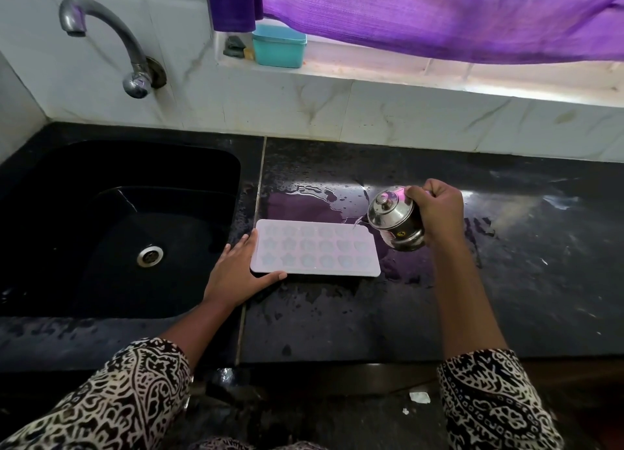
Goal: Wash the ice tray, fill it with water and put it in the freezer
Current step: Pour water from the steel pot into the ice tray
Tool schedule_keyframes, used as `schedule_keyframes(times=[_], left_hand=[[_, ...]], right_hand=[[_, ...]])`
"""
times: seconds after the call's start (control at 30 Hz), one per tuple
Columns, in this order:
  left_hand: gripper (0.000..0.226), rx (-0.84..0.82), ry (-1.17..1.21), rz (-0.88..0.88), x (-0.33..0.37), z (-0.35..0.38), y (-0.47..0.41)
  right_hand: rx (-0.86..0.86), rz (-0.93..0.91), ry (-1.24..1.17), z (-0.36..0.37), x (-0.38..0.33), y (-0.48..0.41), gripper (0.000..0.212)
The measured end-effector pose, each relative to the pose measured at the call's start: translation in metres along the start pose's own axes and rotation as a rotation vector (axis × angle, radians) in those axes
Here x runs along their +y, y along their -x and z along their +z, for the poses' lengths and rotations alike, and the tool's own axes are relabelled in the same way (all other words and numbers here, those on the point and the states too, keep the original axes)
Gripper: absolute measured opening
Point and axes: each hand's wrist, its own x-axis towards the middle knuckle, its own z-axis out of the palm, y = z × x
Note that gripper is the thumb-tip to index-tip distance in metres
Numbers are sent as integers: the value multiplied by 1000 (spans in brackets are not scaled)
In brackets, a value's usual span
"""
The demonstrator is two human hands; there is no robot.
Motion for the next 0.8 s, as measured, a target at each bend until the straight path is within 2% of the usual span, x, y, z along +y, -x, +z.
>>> schedule_keyframes(times=[0.33, 0.63, 0.8], left_hand=[[136, 10, 8, 0, 1, 0, 0], [137, 4, 4, 0, 1, 0, 0], [137, 6, -3, 1, 1, -1, 0]], right_hand=[[7, 31, -30, 0, 0, -4, 32], [40, 147, -251, -7, 5, -5, 36], [61, 132, -187, -15, 14, -7, 33]])
